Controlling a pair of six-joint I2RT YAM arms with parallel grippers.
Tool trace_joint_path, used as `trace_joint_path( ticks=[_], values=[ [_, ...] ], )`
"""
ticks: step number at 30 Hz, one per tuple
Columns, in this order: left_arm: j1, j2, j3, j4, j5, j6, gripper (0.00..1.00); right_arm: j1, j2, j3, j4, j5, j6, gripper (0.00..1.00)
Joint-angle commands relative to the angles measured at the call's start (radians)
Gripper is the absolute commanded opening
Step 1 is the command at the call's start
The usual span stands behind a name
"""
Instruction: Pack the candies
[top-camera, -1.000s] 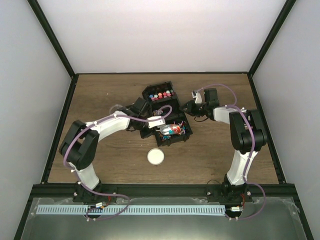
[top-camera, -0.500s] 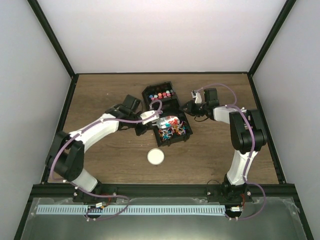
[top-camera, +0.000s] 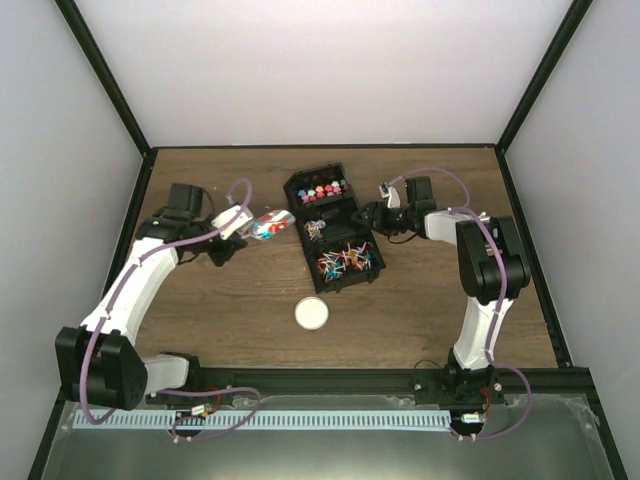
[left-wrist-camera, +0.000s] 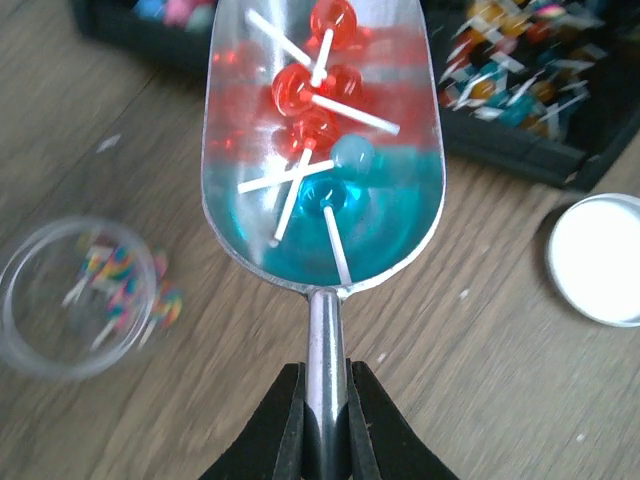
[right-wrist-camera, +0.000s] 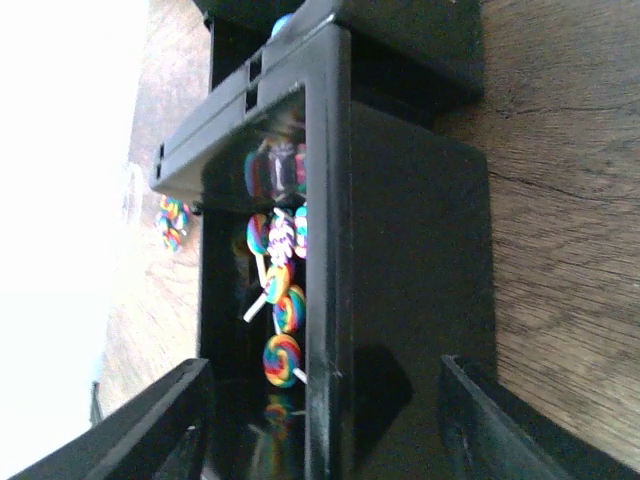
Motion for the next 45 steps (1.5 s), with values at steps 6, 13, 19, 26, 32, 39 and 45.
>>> trace_joint_path(
  ticks=[6, 13, 19, 26, 32, 39, 45],
  values=[
    [0.272, 0.008, 0.032, -0.172, 0.001, 0.139, 0.04, 0.006, -0.004, 0.105, -0.067, -0.054, -0.069, 0.82],
    [0.418, 0.076, 0.093, -0.264, -0.033, 0.265, 0.04, -0.006, -0.031, 0.131, -0.149, -0.067, -0.168, 0.95],
    [0.429, 0.151, 0.147, -0.283, -0.087, 0.279, 0.04, -0.015, -0.049, 0.118, -0.185, -0.065, -0.215, 0.98],
    [0.429, 0.230, 0.211, -0.292, -0.150, 0.269, 0.04, -0.026, -0.061, 0.103, -0.185, -0.065, -0.218, 0.98],
    [0.425, 0.285, 0.261, -0.306, -0.191, 0.252, 0.04, -0.028, -0.056, 0.103, -0.177, -0.065, -0.212, 0.98],
    [0.413, 0.318, 0.293, -0.339, -0.234, 0.259, 0.04, -0.030, -0.049, 0.109, -0.179, -0.067, -0.217, 0.98],
    [0.392, 0.317, 0.313, -0.356, -0.276, 0.261, 0.04, -0.032, -0.045, 0.112, -0.182, -0.071, -0.219, 0.98]
  ],
)
